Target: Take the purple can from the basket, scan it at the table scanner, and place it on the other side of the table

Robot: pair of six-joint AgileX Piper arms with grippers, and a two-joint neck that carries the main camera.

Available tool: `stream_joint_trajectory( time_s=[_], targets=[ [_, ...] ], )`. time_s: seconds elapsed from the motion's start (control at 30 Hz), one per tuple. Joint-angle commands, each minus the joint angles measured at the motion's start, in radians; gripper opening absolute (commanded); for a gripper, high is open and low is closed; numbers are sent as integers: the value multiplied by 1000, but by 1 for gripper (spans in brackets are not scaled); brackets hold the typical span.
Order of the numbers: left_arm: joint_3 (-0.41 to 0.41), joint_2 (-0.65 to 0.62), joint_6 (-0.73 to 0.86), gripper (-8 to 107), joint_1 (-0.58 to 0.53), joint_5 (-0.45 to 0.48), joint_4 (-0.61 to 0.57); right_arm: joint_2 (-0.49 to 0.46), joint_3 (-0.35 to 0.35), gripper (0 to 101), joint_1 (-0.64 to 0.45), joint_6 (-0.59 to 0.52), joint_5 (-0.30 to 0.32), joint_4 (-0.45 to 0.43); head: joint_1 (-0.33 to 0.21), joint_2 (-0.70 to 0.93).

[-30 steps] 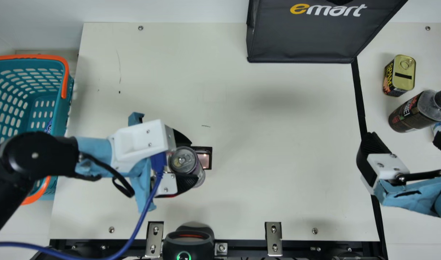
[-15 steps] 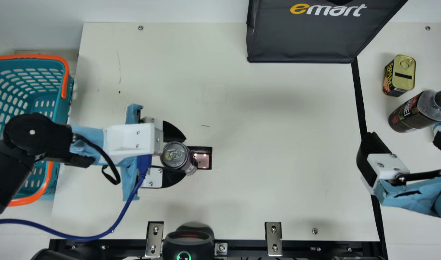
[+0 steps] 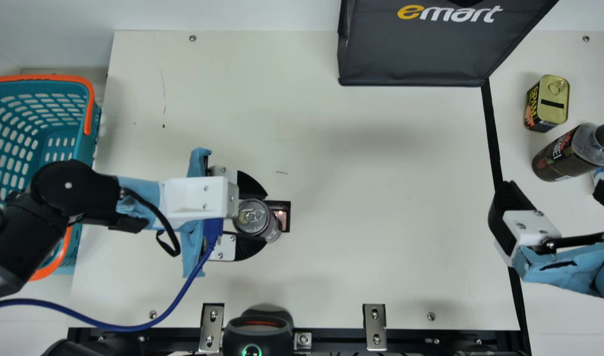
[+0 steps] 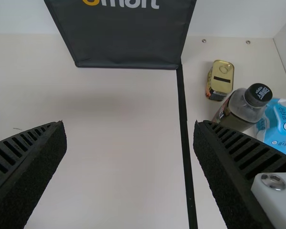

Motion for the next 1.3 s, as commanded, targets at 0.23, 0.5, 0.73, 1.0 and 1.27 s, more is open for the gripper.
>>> stream_joint_trajectory(
  time_s=[0.23, 0.5, 0.73, 1.0, 1.27],
  targets=[
    [7, 17, -19, 35, -21, -34, 4, 0, 0, 95, 0, 0, 0, 0, -27, 2],
    [8, 27, -41, 62, -34, -58, 13, 0, 0, 95, 0, 0, 0, 0, -27, 2],
    [1, 30, -123, 86, -48, -79, 40, 0, 0, 95, 0, 0, 0, 0, -27, 2],
    [-2, -25, -294, 90, -43, -114, 75, 0, 0, 95, 0, 0, 0, 0, -27, 2],
    [8, -137, -534, 90, -20, -148, 99, 0, 0, 95, 0, 0, 0, 0, -27, 2]
  ],
)
